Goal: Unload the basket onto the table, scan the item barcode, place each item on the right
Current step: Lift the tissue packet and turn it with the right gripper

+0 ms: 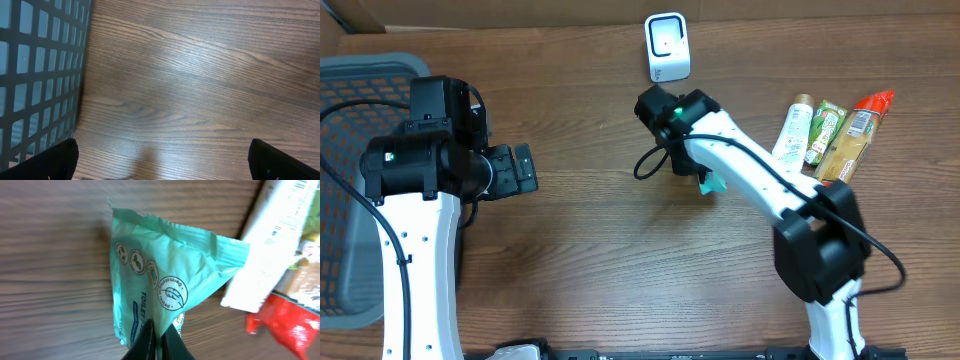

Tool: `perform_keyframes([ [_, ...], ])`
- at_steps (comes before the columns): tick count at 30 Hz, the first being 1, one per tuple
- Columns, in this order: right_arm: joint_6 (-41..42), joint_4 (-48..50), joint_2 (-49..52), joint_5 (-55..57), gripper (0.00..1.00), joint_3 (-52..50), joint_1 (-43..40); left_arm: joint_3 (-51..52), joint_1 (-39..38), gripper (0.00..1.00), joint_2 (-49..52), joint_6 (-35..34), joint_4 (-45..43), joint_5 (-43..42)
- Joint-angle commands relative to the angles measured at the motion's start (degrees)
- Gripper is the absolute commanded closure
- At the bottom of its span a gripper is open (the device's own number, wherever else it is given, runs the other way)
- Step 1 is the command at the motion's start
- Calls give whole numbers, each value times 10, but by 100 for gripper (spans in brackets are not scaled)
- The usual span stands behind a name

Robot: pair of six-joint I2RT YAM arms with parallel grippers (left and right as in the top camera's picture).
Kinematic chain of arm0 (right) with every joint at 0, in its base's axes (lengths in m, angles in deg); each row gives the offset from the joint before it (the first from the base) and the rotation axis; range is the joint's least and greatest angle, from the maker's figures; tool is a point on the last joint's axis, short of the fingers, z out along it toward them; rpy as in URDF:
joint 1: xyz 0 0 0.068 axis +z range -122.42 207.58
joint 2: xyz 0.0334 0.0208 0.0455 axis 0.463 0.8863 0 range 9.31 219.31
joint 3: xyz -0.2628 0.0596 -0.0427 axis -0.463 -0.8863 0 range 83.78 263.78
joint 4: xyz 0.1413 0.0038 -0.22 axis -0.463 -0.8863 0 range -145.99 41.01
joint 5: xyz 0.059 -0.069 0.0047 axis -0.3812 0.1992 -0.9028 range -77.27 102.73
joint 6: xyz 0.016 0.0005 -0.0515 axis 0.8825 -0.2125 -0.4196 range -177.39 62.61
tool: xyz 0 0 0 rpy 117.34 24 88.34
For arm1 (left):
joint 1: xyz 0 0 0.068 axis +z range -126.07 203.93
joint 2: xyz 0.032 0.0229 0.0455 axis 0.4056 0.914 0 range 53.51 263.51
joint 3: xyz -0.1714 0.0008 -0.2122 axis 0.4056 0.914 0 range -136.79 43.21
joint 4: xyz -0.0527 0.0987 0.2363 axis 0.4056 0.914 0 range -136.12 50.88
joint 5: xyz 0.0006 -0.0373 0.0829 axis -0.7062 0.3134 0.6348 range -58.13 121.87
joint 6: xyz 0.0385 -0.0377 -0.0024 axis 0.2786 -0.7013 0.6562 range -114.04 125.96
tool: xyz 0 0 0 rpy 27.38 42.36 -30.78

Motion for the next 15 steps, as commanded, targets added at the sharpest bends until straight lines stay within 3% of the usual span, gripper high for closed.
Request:
perform_keyframes([
  [1, -5, -18, 15, 90, 96, 3, 4, -7, 3, 0, 1, 13, 2, 3],
  [8, -9, -27, 17, 76, 96, 2, 20, -7, 3, 1, 1, 13, 2, 3],
  [15, -71, 13, 17, 12, 95, 1, 74, -7, 3, 0, 1, 13, 2, 3],
])
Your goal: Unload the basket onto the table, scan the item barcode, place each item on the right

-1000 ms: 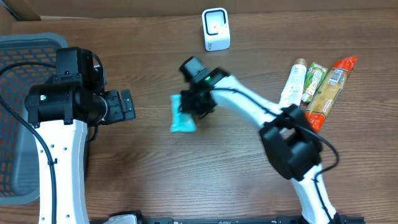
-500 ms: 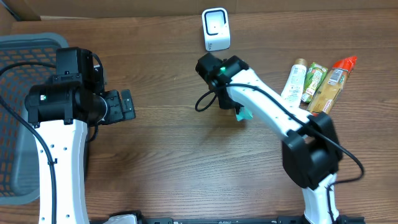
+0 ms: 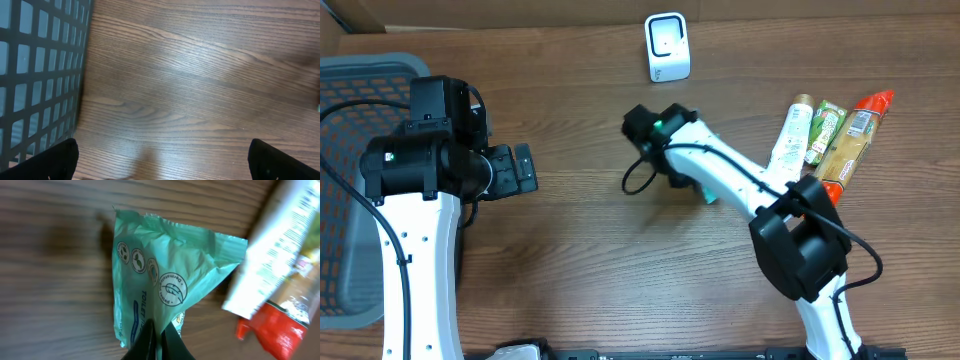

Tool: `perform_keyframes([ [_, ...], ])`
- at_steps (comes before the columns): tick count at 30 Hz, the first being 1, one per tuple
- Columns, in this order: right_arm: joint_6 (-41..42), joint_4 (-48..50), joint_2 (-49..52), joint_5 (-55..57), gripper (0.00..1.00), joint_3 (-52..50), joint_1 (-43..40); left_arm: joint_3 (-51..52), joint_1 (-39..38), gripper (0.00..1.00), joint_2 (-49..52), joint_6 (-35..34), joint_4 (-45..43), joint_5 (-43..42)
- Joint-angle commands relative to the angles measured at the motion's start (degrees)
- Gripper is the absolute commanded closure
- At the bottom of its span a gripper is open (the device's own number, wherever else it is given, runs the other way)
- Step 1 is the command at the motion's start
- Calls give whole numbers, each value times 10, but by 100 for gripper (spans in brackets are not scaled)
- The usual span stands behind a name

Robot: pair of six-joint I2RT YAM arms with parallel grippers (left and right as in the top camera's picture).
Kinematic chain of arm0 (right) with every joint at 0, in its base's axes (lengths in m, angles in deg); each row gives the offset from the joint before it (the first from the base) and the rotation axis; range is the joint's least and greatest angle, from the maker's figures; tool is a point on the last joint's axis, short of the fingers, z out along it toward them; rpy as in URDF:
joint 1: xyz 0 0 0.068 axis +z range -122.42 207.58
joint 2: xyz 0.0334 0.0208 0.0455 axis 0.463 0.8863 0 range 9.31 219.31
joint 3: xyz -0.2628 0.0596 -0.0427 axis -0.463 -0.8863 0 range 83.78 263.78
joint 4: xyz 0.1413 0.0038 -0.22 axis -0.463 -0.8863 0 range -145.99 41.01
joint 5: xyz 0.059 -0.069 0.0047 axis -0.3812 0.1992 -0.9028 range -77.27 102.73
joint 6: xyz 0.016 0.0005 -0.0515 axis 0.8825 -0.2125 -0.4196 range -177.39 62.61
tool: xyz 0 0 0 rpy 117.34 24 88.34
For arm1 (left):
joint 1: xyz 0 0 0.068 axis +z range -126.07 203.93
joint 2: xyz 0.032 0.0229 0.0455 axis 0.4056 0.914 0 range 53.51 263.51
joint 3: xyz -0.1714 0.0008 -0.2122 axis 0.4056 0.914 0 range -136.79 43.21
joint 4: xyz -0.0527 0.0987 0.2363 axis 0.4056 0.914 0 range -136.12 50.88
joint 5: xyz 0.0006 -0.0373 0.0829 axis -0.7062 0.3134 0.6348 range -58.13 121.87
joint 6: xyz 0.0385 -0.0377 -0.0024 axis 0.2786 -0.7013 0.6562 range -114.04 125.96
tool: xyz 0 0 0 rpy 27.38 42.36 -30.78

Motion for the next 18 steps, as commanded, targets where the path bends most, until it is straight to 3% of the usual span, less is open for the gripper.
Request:
perform_keyframes([
  [1, -26, 9, -8, -19, 92, 3, 37, -7, 3, 1, 1, 13, 2, 3],
  [5, -63, 23, -7, -43, 77, 3, 79, -7, 3, 1, 1, 13, 2, 3],
  [8, -67, 29, -7, -44, 59, 3, 103, -7, 3, 0, 1, 13, 2, 3],
  [10, -67, 31, -7, -44, 40, 4, 110, -7, 3, 0, 1, 13, 2, 3],
  [12, -70, 31, -7, -44, 30, 4, 110, -7, 3, 0, 1, 13, 2, 3],
  [18, -146, 47, -7, -44, 27, -1, 87, -7, 3, 1, 1, 13, 2, 3],
])
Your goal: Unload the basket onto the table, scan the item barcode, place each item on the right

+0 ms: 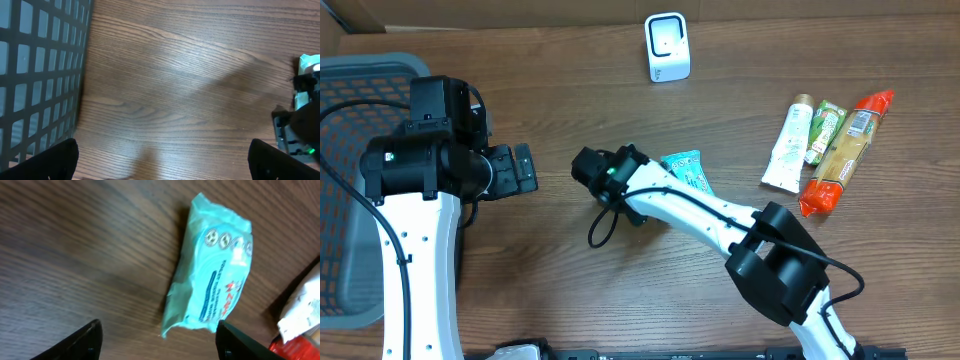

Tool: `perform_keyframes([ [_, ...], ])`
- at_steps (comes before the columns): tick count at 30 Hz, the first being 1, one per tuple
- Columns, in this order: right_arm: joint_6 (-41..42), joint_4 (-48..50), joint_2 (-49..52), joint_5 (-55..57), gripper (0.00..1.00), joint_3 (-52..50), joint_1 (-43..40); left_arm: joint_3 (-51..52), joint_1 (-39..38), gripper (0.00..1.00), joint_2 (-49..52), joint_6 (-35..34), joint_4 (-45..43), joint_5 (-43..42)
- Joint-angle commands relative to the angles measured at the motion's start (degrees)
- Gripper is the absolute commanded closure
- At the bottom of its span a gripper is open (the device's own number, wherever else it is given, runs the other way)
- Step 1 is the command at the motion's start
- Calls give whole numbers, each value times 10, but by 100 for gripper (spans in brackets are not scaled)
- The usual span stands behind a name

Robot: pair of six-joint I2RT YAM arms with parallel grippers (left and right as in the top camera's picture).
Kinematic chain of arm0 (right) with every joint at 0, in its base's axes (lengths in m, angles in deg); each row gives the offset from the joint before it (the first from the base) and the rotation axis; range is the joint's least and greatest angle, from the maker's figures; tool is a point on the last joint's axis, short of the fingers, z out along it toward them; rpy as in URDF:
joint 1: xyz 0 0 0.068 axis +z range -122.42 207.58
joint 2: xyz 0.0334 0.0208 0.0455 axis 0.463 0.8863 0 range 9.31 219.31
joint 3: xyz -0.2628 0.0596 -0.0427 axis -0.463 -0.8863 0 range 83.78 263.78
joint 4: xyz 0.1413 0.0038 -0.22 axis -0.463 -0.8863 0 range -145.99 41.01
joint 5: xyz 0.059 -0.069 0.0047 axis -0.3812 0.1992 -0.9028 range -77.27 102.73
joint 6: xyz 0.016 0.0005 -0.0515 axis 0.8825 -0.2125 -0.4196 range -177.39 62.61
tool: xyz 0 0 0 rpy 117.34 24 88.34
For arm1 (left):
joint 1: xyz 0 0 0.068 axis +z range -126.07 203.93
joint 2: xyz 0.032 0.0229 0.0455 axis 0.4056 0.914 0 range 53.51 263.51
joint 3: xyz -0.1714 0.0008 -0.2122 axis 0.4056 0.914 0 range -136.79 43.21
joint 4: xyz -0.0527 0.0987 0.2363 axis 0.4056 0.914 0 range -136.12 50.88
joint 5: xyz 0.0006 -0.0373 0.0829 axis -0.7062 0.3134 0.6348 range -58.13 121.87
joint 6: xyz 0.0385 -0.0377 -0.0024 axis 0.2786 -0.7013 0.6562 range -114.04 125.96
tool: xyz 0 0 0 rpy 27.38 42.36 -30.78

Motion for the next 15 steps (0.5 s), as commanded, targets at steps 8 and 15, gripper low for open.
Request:
perform_keyframes([
  [8, -83, 97, -7, 22, 39, -63, -36, -7, 3, 1, 1, 13, 1, 3],
  [15, -83, 125, -7, 32, 48, -94, -77, -7, 3, 0, 1, 13, 1, 3],
])
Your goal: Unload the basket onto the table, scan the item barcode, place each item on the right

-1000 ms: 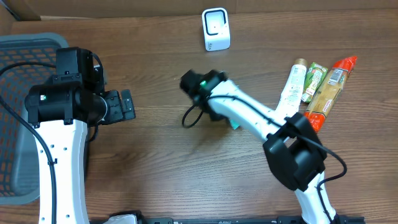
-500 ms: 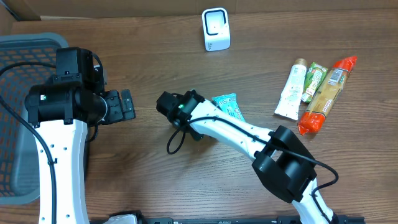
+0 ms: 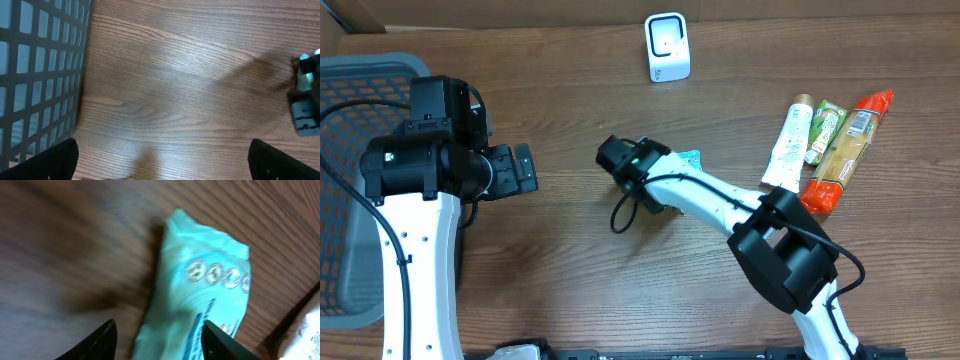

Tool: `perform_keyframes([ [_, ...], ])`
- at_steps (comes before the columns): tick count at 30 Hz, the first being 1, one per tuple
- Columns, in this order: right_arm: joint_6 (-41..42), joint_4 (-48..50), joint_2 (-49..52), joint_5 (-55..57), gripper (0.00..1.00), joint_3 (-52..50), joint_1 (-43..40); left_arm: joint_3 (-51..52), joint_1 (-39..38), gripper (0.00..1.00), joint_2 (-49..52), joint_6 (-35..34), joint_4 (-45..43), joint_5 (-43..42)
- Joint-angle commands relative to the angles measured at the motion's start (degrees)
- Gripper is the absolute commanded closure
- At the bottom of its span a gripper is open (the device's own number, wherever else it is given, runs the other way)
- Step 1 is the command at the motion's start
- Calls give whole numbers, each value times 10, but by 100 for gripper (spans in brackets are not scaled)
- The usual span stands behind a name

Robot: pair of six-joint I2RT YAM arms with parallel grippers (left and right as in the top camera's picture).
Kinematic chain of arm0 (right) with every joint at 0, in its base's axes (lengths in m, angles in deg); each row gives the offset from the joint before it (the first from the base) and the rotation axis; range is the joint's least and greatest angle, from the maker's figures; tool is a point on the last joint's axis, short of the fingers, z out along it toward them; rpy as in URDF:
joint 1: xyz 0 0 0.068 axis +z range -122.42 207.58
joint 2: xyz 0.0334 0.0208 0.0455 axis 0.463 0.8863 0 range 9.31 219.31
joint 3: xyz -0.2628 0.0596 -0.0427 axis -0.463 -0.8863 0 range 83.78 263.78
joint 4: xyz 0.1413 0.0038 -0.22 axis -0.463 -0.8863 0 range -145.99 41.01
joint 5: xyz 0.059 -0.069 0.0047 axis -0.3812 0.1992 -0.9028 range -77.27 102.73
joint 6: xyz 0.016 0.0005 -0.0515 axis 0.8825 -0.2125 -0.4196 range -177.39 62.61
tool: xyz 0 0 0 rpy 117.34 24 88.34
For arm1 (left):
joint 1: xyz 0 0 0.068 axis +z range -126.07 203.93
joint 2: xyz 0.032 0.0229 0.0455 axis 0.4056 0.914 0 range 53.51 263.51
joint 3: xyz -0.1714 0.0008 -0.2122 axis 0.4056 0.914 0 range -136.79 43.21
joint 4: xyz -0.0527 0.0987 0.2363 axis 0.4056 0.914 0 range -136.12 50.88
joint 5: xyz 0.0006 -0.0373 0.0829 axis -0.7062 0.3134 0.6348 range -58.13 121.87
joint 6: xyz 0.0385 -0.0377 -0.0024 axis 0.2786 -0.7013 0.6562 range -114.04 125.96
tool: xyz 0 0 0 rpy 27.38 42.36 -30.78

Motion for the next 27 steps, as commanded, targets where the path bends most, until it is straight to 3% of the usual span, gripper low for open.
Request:
perform_keyframes([
  [1, -4, 12, -7, 13, 49, -13, -28, -7, 3, 0, 1, 13, 2, 3],
  [20, -4, 82, -7, -12, 59, -114, -47, -7, 3, 0, 1, 13, 2, 3],
  [27, -4, 64, -7, -12, 85, -114, -44, -7, 3, 1, 1, 13, 2, 3],
])
